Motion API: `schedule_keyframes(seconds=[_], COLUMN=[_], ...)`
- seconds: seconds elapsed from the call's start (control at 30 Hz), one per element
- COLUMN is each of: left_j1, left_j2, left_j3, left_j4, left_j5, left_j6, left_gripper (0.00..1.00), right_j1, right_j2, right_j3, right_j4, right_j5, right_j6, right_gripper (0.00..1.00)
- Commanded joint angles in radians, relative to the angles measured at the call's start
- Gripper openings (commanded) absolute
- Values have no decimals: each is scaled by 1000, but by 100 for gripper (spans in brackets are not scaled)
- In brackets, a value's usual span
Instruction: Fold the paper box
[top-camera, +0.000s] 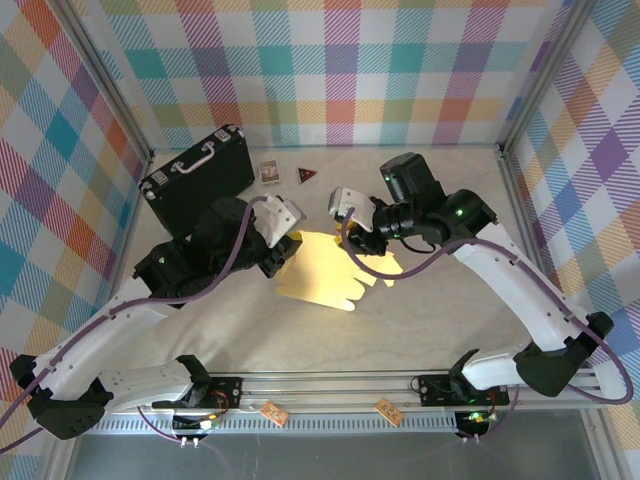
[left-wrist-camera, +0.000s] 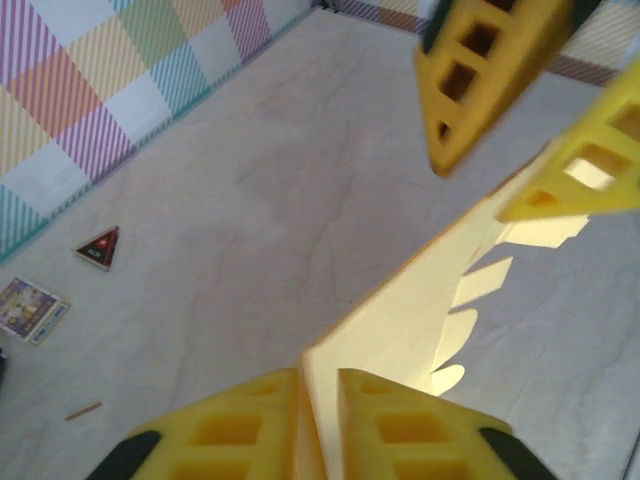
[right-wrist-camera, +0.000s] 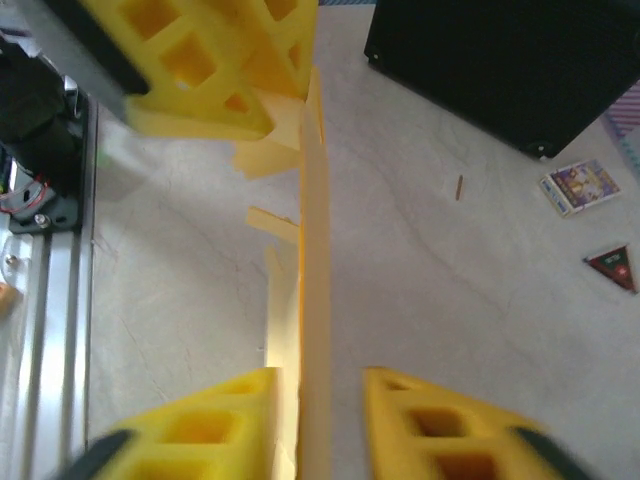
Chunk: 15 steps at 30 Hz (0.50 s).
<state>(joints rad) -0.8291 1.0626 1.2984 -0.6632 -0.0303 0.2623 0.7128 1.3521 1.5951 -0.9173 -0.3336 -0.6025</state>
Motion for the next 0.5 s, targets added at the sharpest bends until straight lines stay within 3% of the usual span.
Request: schedule_keyframes(seconds=[0.0, 0.07, 0.13, 0.3, 0.4, 0.47], left_j1=[1, 1, 0, 1, 1, 2], left_j2=[-22, -30, -42, -52, -36, -28], left_j3=[-13, -20, -33, -57, -48, -55], left_j4=[42, 48, 58, 82, 69, 74], left_j5=[-35, -48, -51, -49, -104, -179], left_j6=[-16, -21, -23, -18, -40, -138], left_gripper=[12, 5, 0, 0, 0, 3], right_j1=[1, 1, -2, -27, -35, -61], right_j2=[-13, -43, -77, -166, -198, -206], right_j3=[2, -33, -76, -221, -306, -370], right_j4=[47, 87, 115, 207, 282, 358], right_j5=[-14, 8, 27, 66, 113, 149], right_j6=[19, 29, 26, 34, 81, 188], right_gripper=[58, 72, 76, 79, 79, 81])
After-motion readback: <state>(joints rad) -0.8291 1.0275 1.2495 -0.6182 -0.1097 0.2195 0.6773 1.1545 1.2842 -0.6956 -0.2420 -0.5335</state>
